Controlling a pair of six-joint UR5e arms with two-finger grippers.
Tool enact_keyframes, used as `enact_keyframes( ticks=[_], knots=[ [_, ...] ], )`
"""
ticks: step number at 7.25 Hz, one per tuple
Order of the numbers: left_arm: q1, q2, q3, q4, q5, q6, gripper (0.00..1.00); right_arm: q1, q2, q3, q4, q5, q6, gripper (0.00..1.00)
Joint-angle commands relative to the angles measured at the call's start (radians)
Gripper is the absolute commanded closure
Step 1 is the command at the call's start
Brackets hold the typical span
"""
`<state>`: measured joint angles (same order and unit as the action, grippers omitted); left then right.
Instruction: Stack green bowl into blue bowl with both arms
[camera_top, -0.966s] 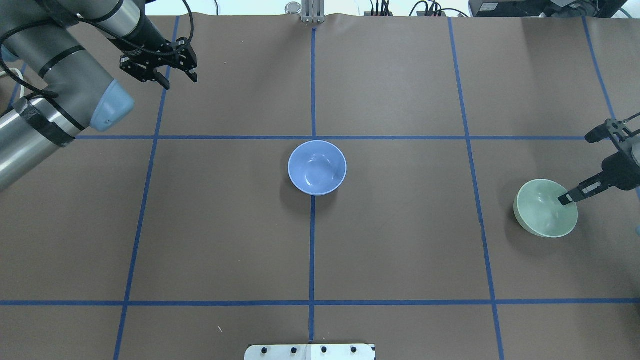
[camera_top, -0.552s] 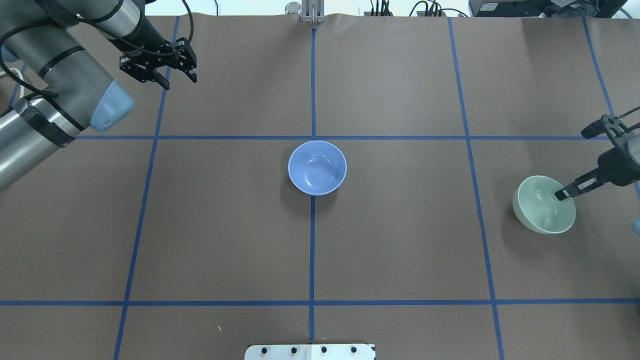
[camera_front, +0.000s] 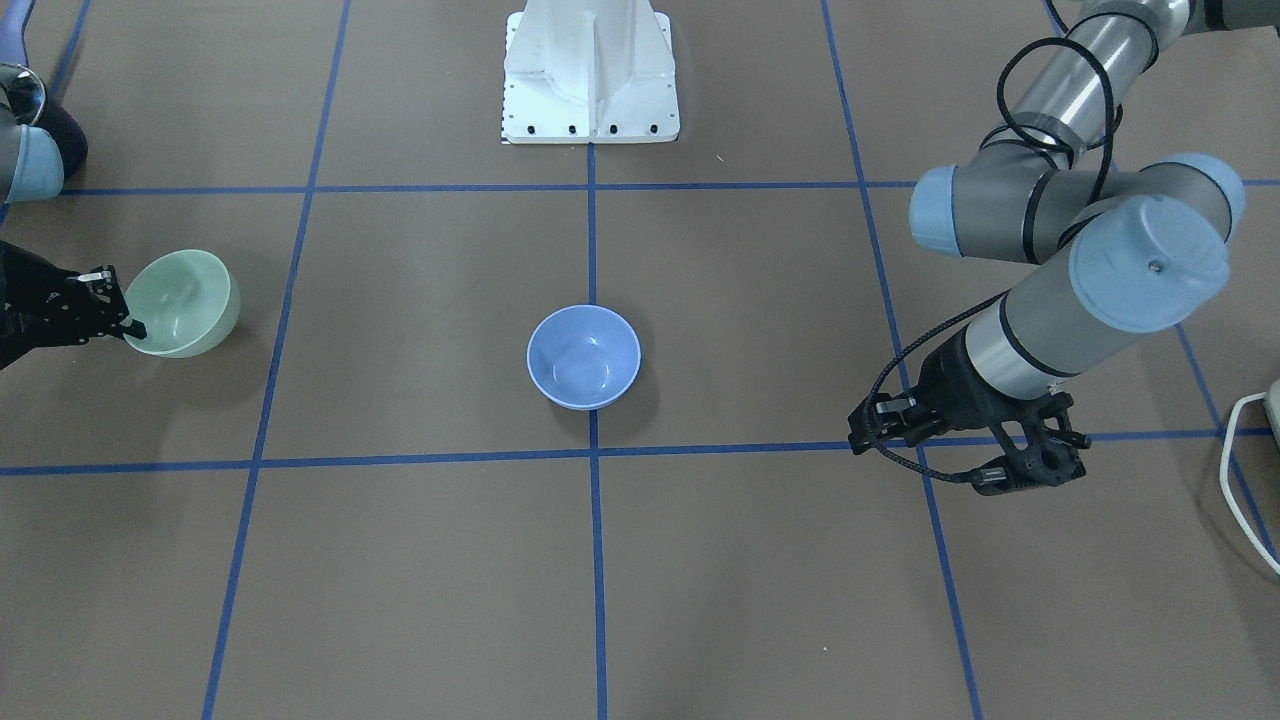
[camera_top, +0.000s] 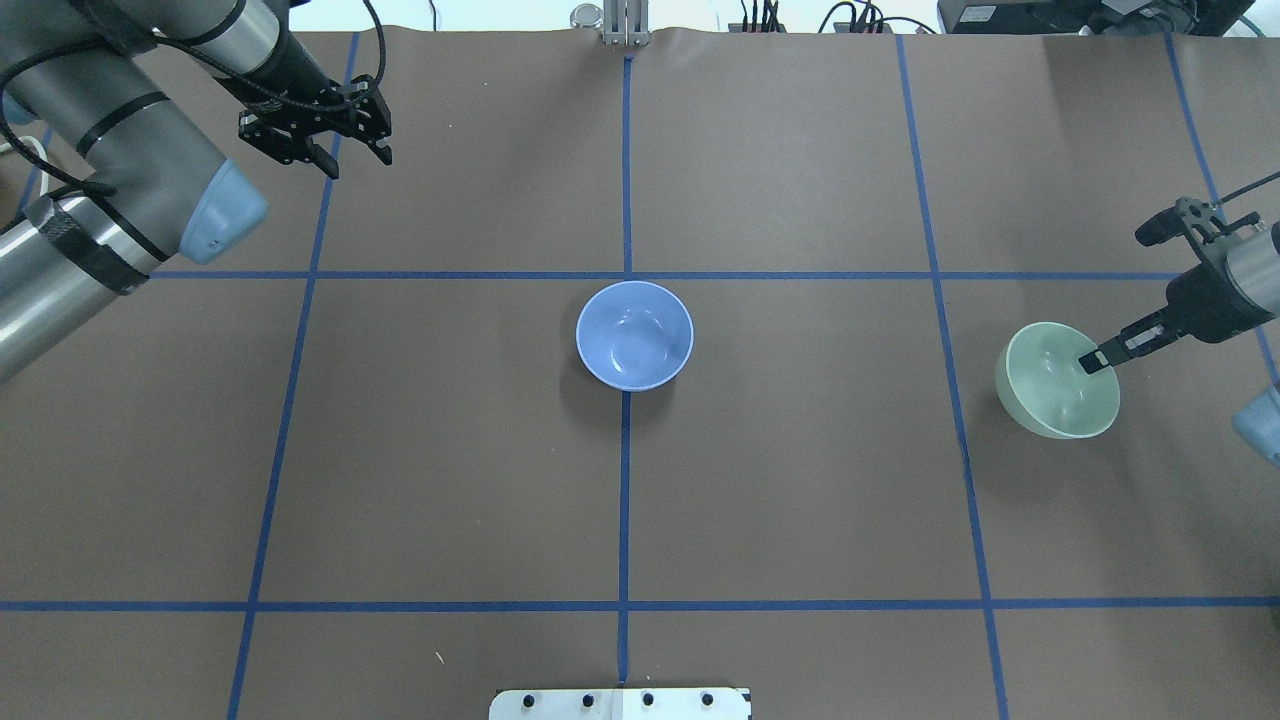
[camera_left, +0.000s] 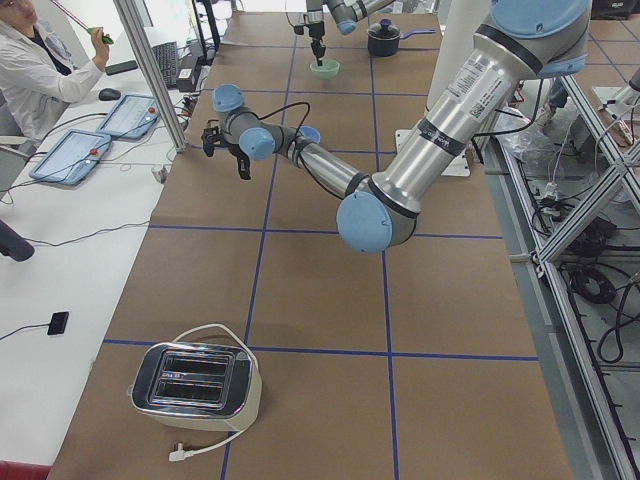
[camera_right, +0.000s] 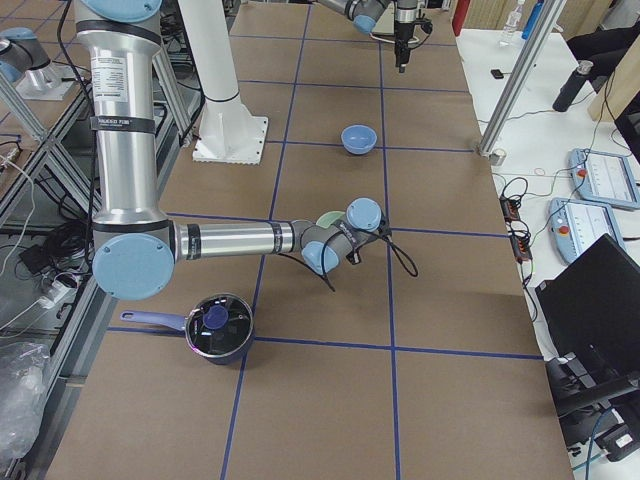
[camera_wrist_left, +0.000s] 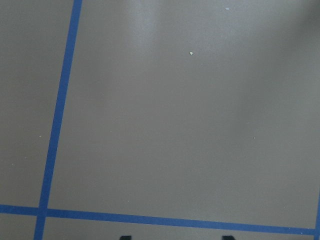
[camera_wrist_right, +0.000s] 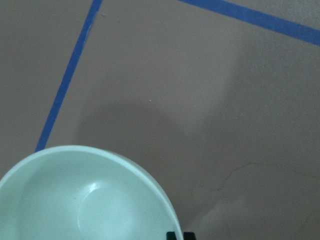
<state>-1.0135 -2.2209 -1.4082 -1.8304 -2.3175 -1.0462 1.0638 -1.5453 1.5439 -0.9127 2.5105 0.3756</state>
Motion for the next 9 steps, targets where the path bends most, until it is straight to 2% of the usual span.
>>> enact_keyframes(
  ticks=[1,4,6,8,9],
  knots=[
    [-0.008,0.004,0.0,0.0,-0.002,0.002,0.34,0.004,0.08,0.004,-0.023,0.005,0.101,0.9],
    [-0.028,0.018,0.0,-0.003,-0.008,0.015,0.35,-0.004,0.25,0.091,-0.289,-0.011,0.195,0.9],
    [-0.075,0.065,-0.006,0.0,-0.01,0.151,0.28,-0.062,0.402,0.113,-0.446,-0.085,0.308,0.9],
    [-0.126,0.116,-0.002,0.002,-0.026,0.292,0.2,-0.219,0.525,0.098,-0.472,-0.236,0.492,0.9],
    [-0.138,0.134,0.002,0.006,-0.025,0.346,0.13,-0.257,0.553,0.097,-0.472,-0.255,0.537,0.9]
  ],
)
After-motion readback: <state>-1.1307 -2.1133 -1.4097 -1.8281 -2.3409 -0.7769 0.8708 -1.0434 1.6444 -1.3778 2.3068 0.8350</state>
